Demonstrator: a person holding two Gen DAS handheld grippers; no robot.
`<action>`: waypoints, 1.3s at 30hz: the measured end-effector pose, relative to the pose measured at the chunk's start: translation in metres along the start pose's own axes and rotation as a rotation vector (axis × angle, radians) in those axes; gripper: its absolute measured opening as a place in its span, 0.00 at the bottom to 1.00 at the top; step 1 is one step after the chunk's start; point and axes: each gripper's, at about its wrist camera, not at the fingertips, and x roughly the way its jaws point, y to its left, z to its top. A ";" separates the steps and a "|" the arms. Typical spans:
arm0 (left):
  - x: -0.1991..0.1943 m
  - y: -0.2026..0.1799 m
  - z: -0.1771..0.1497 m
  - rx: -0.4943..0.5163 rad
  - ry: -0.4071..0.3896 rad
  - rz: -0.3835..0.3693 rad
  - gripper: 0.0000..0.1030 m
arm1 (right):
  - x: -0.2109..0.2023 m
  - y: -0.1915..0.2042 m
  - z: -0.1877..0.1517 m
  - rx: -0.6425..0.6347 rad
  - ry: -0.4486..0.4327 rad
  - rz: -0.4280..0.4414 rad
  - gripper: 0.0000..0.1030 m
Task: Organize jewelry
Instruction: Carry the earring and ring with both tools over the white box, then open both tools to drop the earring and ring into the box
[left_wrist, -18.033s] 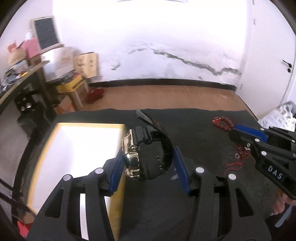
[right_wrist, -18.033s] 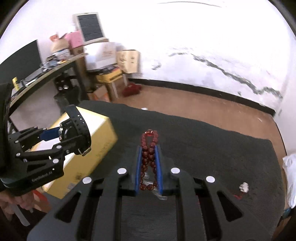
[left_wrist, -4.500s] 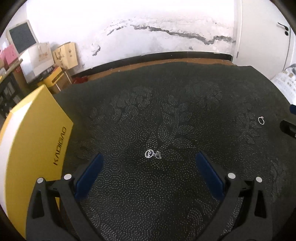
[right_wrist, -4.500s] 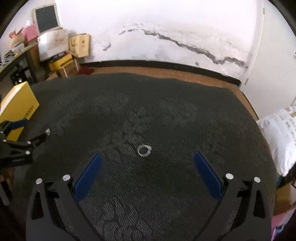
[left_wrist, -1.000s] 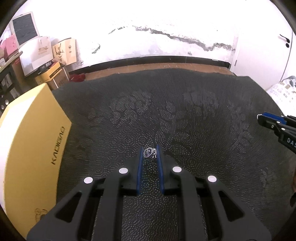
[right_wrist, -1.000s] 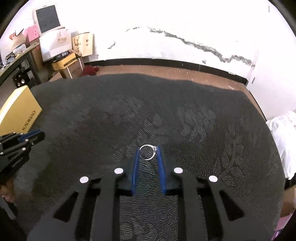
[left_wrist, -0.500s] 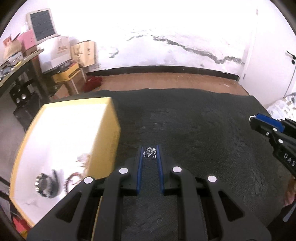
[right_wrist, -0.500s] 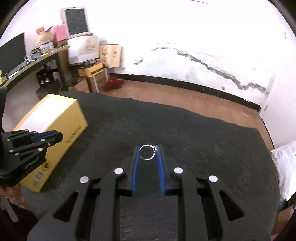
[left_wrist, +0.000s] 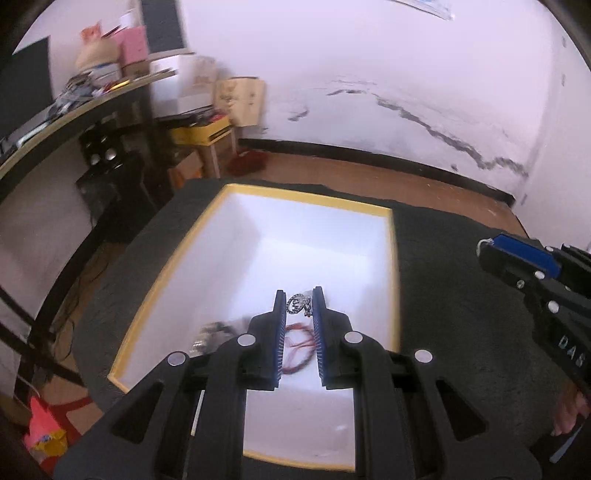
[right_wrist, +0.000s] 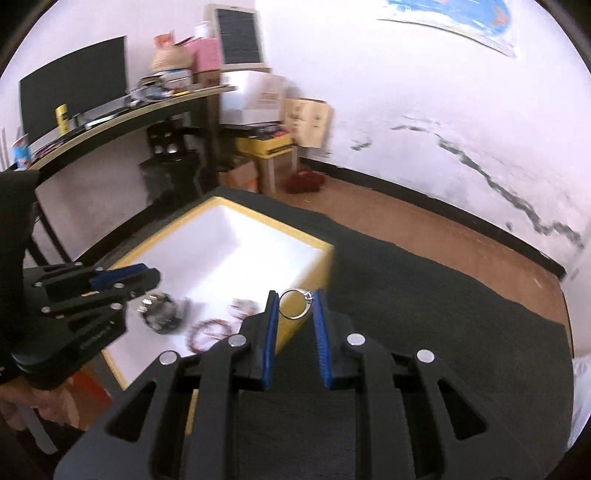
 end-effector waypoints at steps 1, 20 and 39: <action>-0.001 0.011 -0.001 -0.010 -0.004 0.021 0.14 | 0.004 0.013 0.004 -0.010 0.002 0.013 0.19; 0.061 0.097 -0.016 -0.127 0.113 0.084 0.14 | 0.095 0.097 0.013 0.005 0.132 0.050 0.19; 0.087 0.084 -0.018 -0.090 0.156 0.091 0.14 | 0.114 0.072 0.001 0.030 0.182 0.028 0.19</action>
